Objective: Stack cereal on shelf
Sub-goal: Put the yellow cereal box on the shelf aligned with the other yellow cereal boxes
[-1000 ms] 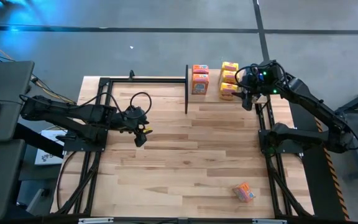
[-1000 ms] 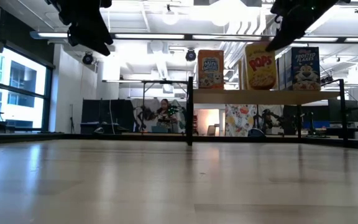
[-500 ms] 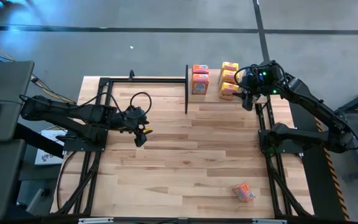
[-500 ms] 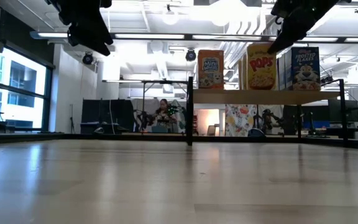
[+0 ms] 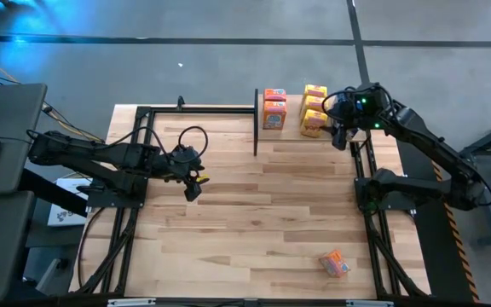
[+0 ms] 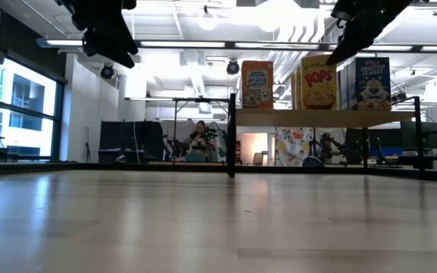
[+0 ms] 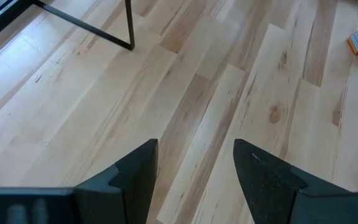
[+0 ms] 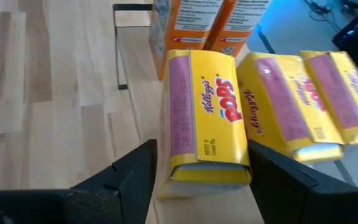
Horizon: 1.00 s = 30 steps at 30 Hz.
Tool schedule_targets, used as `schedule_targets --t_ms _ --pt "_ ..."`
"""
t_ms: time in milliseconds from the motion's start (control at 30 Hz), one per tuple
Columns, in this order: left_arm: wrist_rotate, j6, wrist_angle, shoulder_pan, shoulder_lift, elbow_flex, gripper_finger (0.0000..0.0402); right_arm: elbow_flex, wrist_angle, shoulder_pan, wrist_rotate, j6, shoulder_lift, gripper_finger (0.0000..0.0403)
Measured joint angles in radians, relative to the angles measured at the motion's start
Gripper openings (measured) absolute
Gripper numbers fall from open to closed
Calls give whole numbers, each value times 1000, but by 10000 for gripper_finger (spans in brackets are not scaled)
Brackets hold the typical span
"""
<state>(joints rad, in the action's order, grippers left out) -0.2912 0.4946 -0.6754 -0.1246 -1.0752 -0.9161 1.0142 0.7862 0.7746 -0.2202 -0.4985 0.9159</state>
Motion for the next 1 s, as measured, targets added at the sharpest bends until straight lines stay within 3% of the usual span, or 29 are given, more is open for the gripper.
schedule_targets --t_ms 633,1000 --pt "0 0 0 0 0 0 200 0 -43 -4 37 2 -127 228" --pt "0 0 0 0 0 0 200 0 49 -144 47 165 -100 228"
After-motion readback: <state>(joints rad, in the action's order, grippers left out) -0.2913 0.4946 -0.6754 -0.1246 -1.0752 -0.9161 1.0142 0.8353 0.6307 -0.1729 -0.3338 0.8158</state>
